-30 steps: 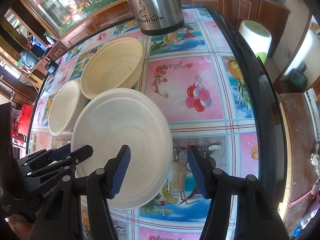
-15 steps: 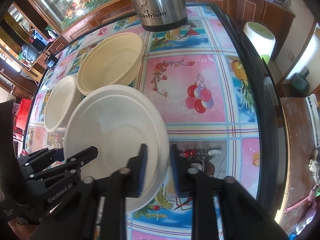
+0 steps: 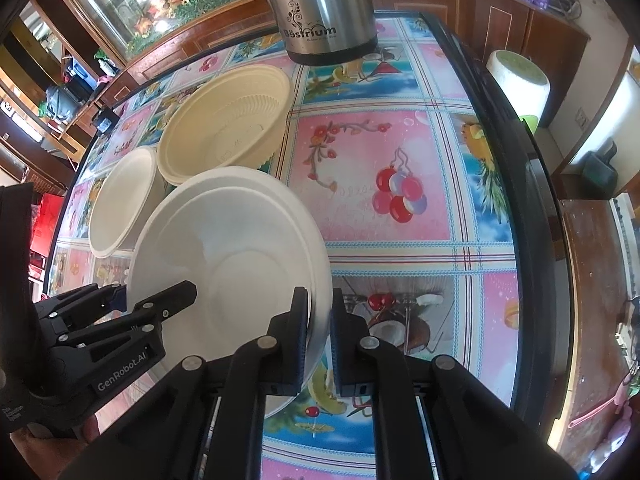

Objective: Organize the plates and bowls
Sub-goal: 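Close the right gripper on the large white plate rim, then lift the white plate up with the right gripper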

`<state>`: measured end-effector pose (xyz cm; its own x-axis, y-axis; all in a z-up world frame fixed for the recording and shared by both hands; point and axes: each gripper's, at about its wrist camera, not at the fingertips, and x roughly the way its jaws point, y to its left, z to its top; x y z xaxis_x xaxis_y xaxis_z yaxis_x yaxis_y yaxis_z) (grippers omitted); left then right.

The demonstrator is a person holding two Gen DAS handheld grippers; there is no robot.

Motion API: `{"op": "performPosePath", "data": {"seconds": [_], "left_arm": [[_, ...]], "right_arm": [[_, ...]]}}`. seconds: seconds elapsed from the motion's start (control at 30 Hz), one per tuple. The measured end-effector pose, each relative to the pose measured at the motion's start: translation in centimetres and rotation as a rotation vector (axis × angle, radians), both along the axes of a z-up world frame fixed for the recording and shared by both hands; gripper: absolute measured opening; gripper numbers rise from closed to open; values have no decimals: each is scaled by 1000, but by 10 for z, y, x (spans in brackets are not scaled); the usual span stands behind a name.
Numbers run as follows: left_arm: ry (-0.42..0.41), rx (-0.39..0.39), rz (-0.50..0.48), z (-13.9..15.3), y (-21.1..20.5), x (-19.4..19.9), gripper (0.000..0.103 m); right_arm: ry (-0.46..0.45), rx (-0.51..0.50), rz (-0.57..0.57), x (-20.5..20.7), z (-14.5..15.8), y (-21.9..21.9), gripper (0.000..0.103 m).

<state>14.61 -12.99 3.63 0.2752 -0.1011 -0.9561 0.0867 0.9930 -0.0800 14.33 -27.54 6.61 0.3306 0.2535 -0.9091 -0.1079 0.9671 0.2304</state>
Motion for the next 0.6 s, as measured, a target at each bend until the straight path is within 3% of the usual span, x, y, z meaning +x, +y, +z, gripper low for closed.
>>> {"op": "performPosePath", "data": {"seconds": [0.6], "left_arm": [[-10, -5, 5, 16, 30, -32, 26]], "right_arm": [[-9, -10, 22, -25, 12, 24, 10]]}}
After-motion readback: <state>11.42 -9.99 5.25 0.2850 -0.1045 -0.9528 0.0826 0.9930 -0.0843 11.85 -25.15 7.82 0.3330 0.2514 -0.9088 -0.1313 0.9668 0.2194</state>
